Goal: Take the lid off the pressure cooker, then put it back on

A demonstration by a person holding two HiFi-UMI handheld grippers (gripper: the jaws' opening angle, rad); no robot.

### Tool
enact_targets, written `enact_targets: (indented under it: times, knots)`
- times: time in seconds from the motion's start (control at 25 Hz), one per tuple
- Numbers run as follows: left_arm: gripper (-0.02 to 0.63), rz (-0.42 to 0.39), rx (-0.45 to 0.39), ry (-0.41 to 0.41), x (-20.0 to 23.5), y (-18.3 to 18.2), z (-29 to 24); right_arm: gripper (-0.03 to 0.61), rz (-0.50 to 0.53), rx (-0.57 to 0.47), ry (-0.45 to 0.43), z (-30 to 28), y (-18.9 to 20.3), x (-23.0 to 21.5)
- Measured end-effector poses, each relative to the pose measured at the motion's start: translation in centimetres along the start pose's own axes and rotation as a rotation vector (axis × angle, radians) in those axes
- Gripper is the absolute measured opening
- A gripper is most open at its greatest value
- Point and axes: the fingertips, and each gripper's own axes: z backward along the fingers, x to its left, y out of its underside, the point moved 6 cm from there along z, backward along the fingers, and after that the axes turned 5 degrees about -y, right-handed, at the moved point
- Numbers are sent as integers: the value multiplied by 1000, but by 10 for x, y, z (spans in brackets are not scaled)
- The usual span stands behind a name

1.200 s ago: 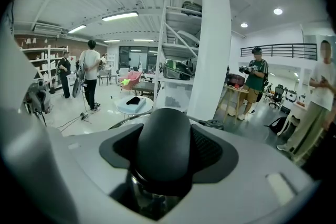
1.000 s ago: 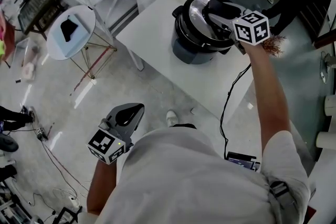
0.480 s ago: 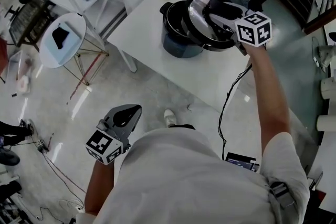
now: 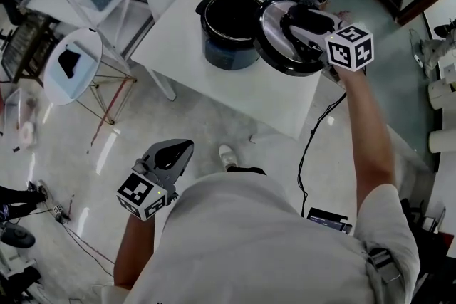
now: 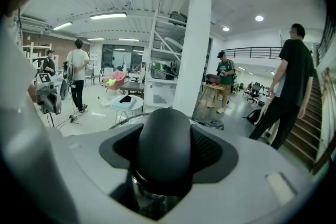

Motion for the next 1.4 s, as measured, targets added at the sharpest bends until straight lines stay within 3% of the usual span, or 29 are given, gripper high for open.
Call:
enact_targets:
  times: [0.68,1.4]
  knots:
    - [6,-27,68,111,-34,15,-10,298,-93,40,96,65,96,20]
    - [6,-35,128,72,-11,2,-31,298,-174,62,103,21,197,18]
